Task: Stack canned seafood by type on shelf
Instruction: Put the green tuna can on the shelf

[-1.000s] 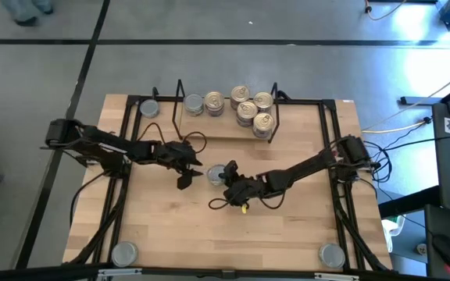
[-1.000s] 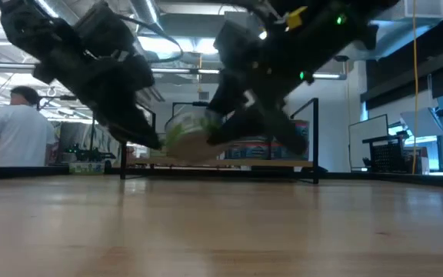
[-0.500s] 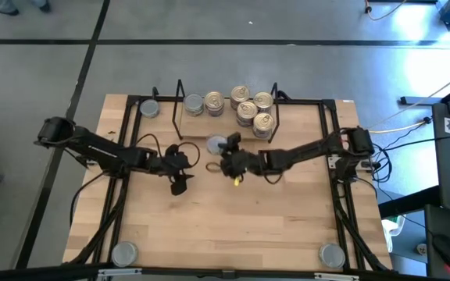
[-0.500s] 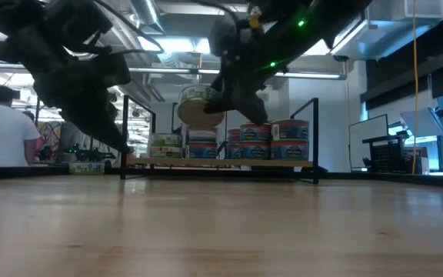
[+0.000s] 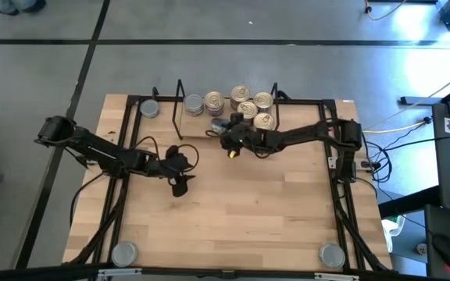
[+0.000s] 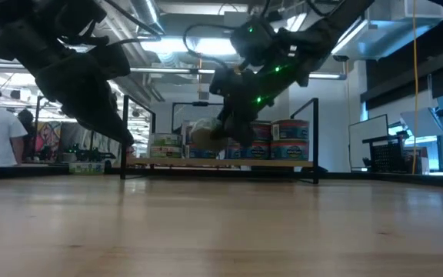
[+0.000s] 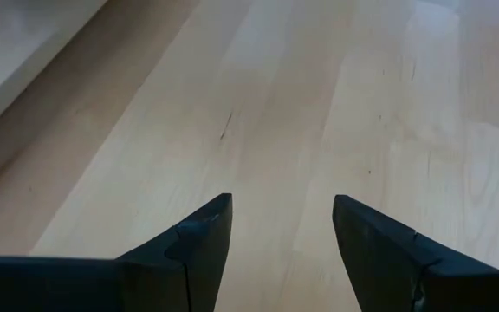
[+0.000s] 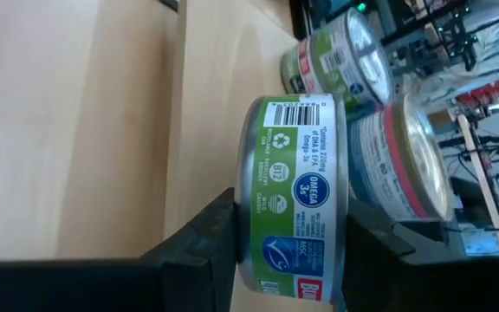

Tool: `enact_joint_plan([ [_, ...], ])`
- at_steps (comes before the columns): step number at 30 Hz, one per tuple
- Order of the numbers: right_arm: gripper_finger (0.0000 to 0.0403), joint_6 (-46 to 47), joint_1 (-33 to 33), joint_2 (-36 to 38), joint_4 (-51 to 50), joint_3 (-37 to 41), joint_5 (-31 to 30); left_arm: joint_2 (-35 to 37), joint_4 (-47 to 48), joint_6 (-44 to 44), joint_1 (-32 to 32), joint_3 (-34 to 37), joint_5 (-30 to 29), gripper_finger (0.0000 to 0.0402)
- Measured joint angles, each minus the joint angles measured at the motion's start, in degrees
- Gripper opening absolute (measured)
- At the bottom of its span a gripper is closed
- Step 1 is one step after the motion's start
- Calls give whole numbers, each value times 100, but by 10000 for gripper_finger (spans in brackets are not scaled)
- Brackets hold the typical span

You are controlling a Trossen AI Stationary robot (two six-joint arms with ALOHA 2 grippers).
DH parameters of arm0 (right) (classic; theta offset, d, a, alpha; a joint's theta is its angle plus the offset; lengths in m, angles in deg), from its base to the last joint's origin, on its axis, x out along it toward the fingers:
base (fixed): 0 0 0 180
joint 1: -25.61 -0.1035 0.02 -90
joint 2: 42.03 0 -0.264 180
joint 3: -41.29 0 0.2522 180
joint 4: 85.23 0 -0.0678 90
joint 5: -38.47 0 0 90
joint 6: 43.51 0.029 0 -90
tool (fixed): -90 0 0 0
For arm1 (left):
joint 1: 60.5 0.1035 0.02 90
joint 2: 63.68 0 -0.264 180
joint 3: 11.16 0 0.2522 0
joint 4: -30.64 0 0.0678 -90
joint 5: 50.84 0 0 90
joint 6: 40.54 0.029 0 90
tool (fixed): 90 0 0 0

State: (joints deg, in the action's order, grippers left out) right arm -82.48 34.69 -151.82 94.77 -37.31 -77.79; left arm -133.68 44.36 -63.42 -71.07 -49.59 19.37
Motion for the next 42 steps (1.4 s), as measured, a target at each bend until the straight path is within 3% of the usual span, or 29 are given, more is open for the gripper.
enact_joint_plan([
  [18, 146, 77, 112, -117, 244, 0, 340, 0, -79, 86, 4, -2, -22, 200],
  [29, 146, 292, 24, -214, 1410, -3, 880, 0, -120, 79, 4, -1, -46, 200],
  [37, 146, 419, -21, -888, 934, -949, 891, -57, -223, 75, -29, -7, -46, 200],
  [42, 146, 569, -16, -1404, 324, -1709, 625, -15, 270, -188, -168, -4, -22, 200],
])
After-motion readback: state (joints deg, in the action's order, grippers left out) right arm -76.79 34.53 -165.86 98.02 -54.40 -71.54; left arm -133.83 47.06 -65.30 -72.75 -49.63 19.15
